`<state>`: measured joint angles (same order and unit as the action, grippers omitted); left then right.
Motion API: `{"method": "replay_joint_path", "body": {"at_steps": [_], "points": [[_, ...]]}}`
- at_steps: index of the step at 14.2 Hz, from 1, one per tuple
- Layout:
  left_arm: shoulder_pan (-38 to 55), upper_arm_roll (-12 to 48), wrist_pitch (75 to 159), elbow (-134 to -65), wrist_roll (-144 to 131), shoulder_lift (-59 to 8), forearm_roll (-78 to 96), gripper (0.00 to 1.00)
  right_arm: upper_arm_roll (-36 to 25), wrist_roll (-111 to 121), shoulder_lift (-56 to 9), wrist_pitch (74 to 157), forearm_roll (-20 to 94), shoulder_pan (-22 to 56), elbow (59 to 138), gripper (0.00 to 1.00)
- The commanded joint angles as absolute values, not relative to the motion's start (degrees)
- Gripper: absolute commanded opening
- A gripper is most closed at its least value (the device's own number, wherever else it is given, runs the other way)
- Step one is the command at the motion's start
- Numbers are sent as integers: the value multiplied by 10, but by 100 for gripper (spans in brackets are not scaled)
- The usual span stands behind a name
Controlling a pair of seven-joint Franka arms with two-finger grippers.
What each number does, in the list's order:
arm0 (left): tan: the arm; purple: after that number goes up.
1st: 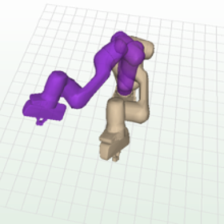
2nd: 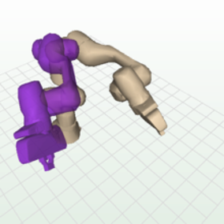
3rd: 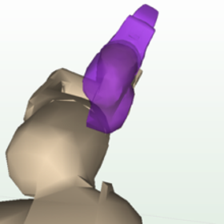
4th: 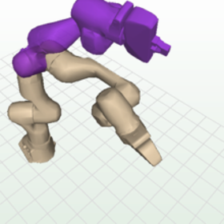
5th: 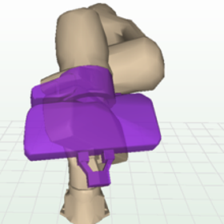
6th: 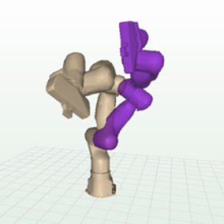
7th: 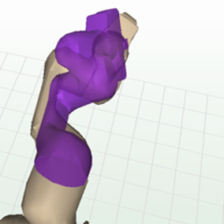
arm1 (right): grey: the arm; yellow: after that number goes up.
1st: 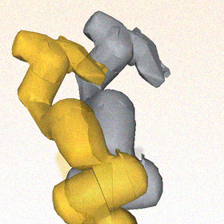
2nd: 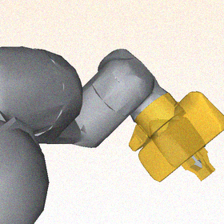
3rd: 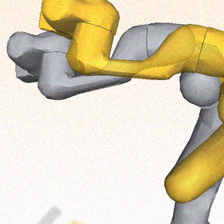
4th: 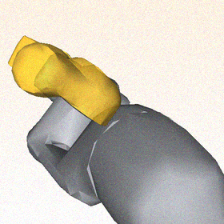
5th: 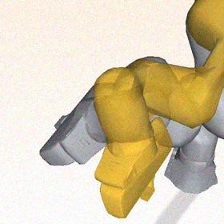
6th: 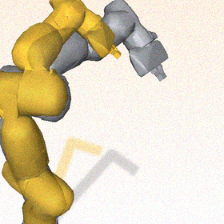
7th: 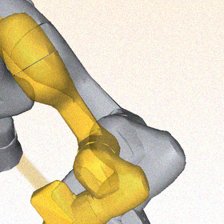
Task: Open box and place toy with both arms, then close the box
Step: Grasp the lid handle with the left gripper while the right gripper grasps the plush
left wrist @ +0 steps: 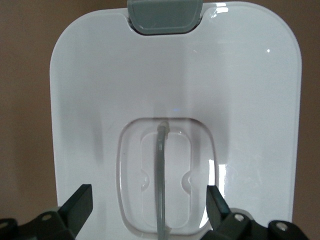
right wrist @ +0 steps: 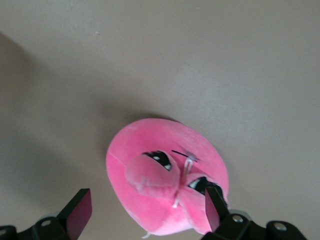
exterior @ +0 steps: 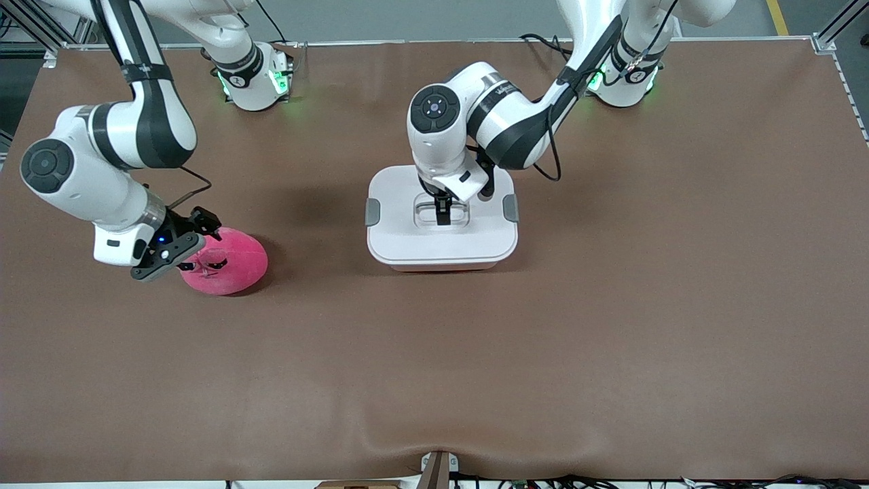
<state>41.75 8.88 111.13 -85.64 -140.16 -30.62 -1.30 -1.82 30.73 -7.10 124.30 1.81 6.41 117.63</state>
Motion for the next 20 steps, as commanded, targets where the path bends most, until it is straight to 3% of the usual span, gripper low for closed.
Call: {"method": "replay_joint_path", "body": {"at_steps": [1, 3, 8, 14, 17, 19, 20], "points": [[426, 87, 1130, -860, -1409, -312, -26, 100, -21, 274, -81, 1254, 5, 76, 1179, 100], [430, 86, 1142, -864, -1406, -313, -26, 99, -21, 274, -89, 1268, -8, 76, 1179, 100], [429, 86, 1143, -872, -1399, -309, -27, 40, -21, 274, -101, 1269, -12, 75, 1186, 100], [424, 86, 1138, -876, -1399, -297, -27, 20, -20, 274, -107, 1269, -12, 75, 1193, 97], [424, 86, 1138, -880, -1400, -296, -26, 1, -21, 274, -112, 1270, -12, 74, 1193, 93], [424, 86, 1137, -880, -1402, -296, -26, 0, -20, 275, -113, 1270, -12, 73, 1193, 87], [424, 86, 1136, -880, -1404, -295, -26, 0, -21, 275, -113, 1270, -12, 73, 1193, 79]]}}
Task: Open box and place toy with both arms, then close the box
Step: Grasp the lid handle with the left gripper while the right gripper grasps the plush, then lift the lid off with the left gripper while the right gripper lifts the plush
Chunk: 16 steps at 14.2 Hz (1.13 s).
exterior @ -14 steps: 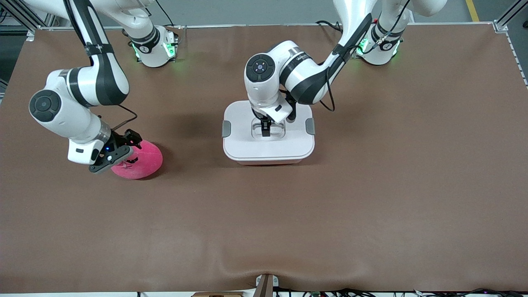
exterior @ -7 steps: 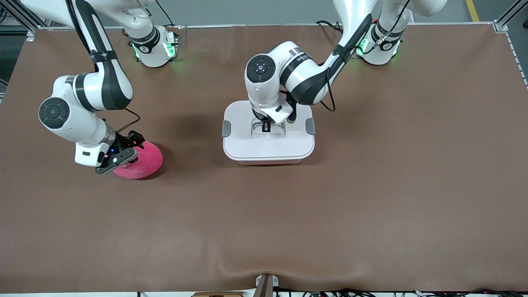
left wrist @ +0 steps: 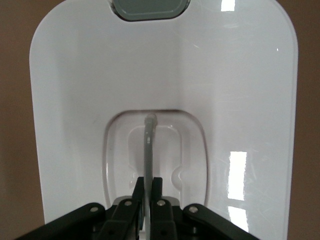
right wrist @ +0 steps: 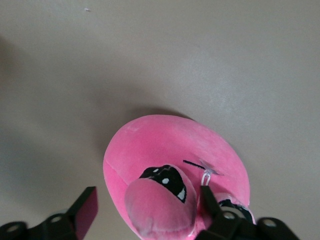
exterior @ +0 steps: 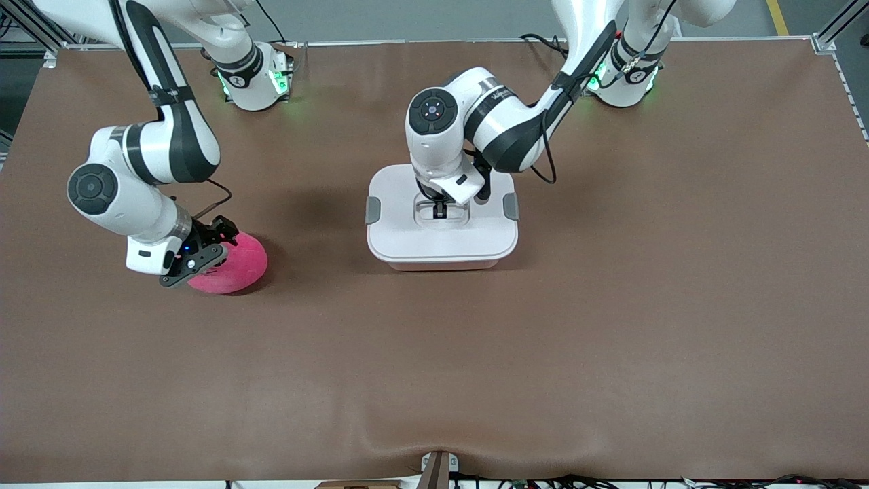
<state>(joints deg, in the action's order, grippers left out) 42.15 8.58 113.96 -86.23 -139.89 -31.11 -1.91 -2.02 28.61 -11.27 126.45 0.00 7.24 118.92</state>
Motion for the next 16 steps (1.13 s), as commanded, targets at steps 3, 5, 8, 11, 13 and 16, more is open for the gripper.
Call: {"method": "replay_joint_path", "body": {"at_steps": [3, 5, 8, 11, 13, 16], "points": [[422, 86, 1135, -878, -1406, -291, -26, 0, -21, 276, -114, 1267, -12, 70, 1193, 68], [420, 86, 1129, -878, -1406, -283, -26, 0, -21, 278, -114, 1267, -12, 69, 1194, 68], [417, 84, 1126, -875, -1408, -275, -25, 0, -20, 279, -114, 1266, -12, 69, 1194, 52], [417, 83, 1126, -873, -1408, -273, -25, 0, -21, 278, -114, 1265, -12, 68, 1194, 10], [418, 83, 1124, -872, -1408, -272, -25, 0, -20, 278, -114, 1265, -12, 67, 1194, 0], [417, 81, 1121, -873, -1405, -264, -25, 0, -20, 280, -112, 1262, -12, 69, 1192, 0]]}}
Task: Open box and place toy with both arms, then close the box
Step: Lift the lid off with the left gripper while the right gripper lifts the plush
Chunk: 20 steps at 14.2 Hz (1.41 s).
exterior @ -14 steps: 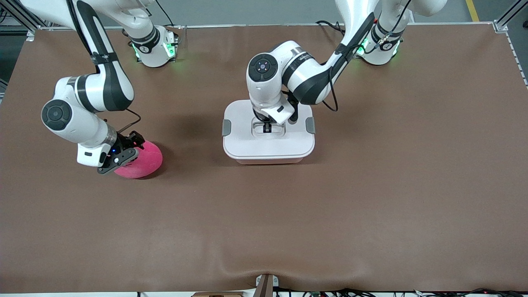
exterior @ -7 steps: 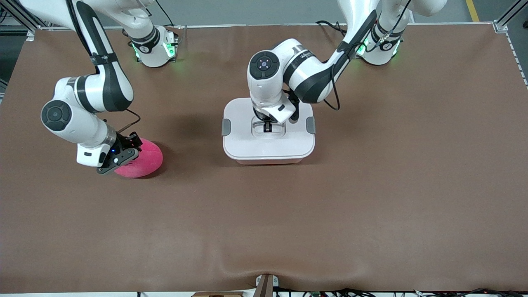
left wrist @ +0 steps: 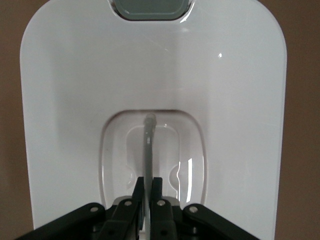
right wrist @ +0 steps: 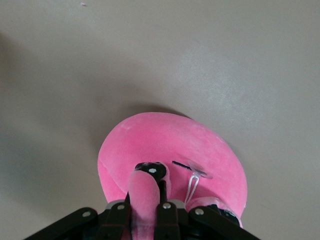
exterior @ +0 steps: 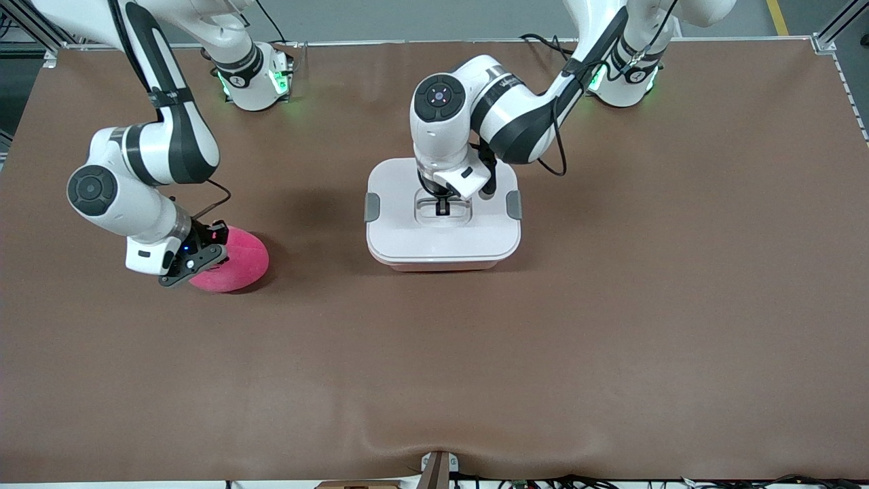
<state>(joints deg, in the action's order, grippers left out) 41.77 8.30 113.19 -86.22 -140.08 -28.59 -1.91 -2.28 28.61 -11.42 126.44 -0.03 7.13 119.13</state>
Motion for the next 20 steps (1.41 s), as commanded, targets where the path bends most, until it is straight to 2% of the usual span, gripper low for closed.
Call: {"method": "replay_joint_path", "body": {"at_steps": [1, 6, 12, 16, 20], "points": [[413, 81, 1117, -872, -1402, -261, -25, 0, -20, 282, -106, 1259, -12, 70, 1191, 0], [383, 81, 1078, -874, -1386, -232, -26, 0, -19, 365, -73, 1150, -12, 74, 1125, 0], [329, 81, 1028, -876, -1351, -185, -25, 0, -9, 573, -63, 1143, -11, 100, 1086, 0], [283, 82, 1005, -878, -1312, -150, -25, 0, -9, 661, -62, 1128, -30, 158, 1060, 0], [244, 83, 980, -879, -1264, -119, -25, 0, -9, 682, -63, 1065, -165, 306, 1014, 0]]}}
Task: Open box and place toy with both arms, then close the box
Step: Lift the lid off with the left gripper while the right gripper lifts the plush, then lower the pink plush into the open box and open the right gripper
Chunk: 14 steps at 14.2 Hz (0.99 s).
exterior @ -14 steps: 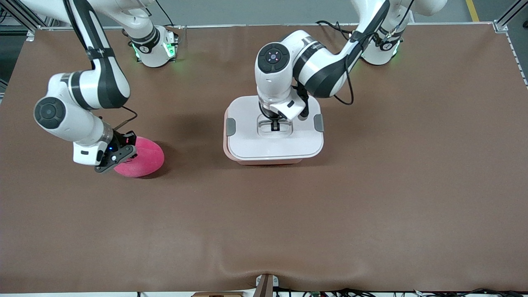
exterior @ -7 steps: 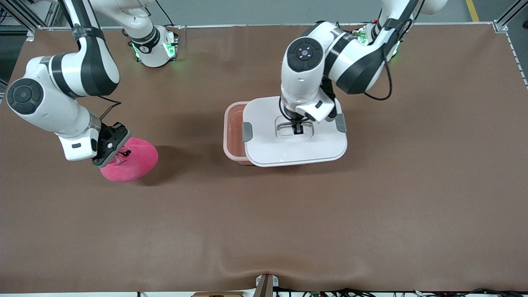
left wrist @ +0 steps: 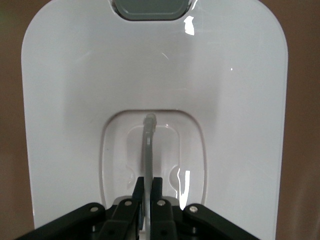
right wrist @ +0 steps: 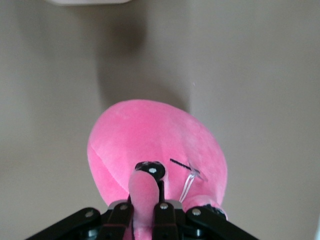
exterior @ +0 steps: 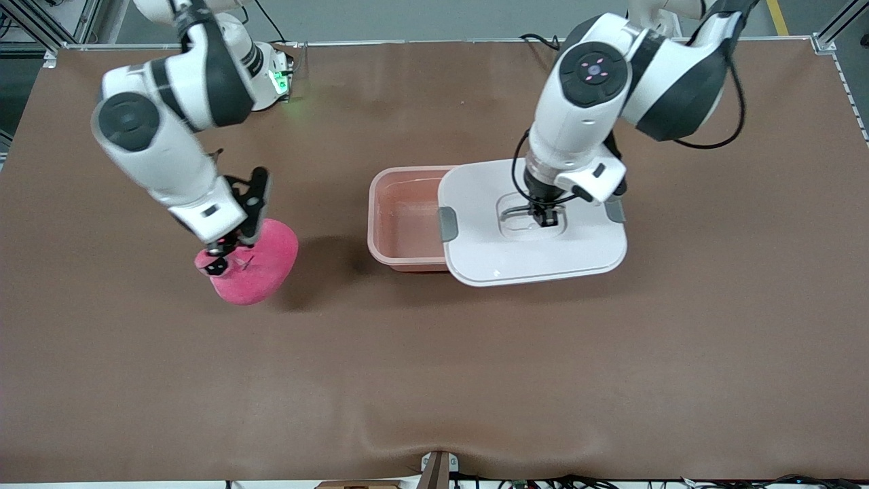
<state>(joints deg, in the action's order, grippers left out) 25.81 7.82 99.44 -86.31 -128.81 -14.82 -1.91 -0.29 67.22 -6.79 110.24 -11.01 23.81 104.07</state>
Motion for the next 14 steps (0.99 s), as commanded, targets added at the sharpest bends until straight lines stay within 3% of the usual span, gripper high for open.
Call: {"method": "replay_joint_path", "body": {"at_steps": [1, 5, 11, 14], "points": [[238, 83, 977, -878, -1261, -111, -25, 0, -9, 679, -63, 1050, -193, 335, 1006, 0], [210, 83, 948, -876, -1238, -81, -24, 0, -9, 676, -72, 1021, -356, 480, 996, 0], [156, 86, 906, -877, -1173, -56, -14, 0, -10, 670, -226, 882, -398, 581, 848, 0], [114, 87, 905, -883, -1123, -44, 31, 0, -10, 668, -265, 863, -400, 612, 829, 0]]}}
